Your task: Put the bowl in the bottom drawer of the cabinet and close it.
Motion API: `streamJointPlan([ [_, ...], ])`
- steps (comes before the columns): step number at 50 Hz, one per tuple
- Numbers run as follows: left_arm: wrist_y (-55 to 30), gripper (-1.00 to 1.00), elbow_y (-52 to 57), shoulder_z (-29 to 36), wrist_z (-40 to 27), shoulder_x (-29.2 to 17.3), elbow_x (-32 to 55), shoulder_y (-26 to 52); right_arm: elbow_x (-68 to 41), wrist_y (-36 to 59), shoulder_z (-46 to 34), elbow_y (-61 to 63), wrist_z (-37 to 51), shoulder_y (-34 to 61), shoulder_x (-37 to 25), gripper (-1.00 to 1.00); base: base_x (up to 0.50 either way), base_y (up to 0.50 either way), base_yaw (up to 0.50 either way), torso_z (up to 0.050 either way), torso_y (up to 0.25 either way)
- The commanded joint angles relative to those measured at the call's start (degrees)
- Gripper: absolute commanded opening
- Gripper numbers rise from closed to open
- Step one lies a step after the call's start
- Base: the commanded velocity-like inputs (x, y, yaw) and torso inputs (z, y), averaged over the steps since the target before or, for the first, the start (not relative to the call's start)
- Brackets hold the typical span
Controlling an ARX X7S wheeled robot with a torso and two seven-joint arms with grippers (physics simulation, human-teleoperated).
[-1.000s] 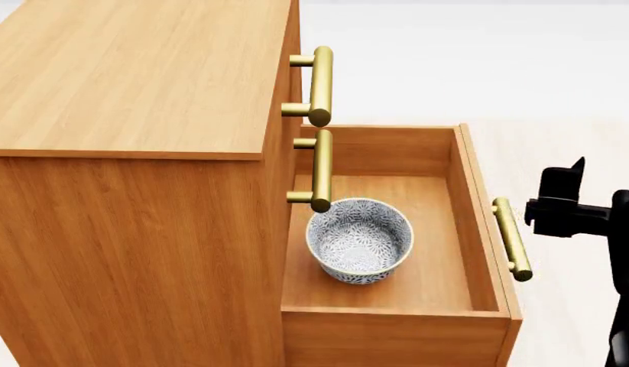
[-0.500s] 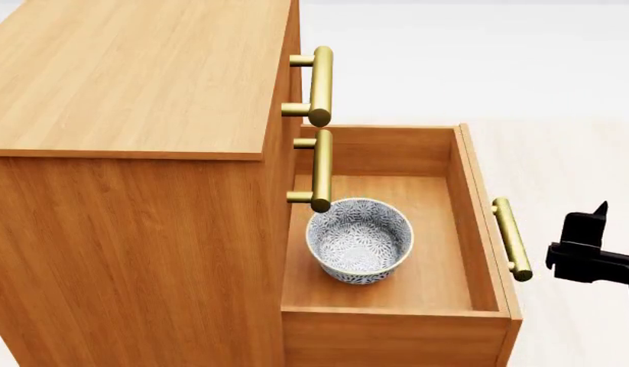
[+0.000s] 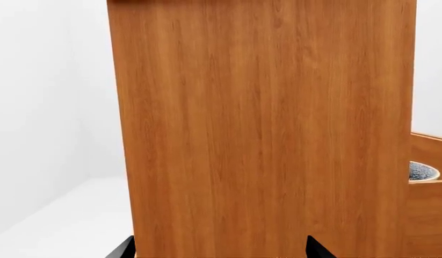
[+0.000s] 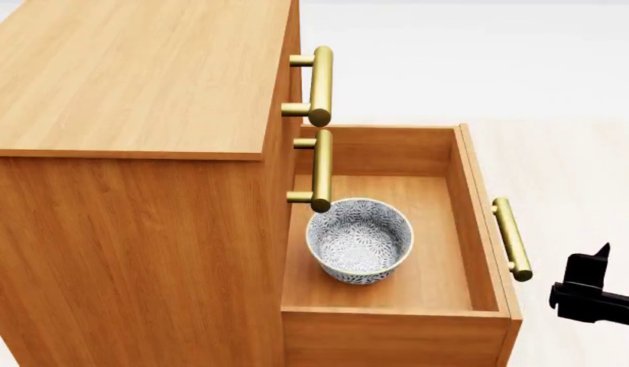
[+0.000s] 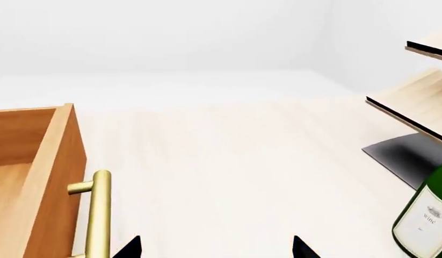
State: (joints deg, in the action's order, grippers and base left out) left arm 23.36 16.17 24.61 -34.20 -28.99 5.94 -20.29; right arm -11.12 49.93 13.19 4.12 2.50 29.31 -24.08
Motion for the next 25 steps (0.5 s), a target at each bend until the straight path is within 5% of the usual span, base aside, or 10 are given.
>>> streamJointPlan([
  [1, -1.6, 1.00, 0.1, 0.1, -0.3, -0.1, -0.5, 0.2, 0.6, -2.1, -0.3, -1.3, 0.2, -2.3, 0.3, 1.00, 0.00, 0.00, 0.00, 0.000, 0.000],
  [25, 0.2, 1.00, -0.6, 0.3, 0.1, 0.0, 0.4, 0.5, 1.3, -5.9, -0.9, -6.3, 0.8, -3.3, 1.3, 1.00, 0.00, 0.00, 0.00, 0.000, 0.000],
])
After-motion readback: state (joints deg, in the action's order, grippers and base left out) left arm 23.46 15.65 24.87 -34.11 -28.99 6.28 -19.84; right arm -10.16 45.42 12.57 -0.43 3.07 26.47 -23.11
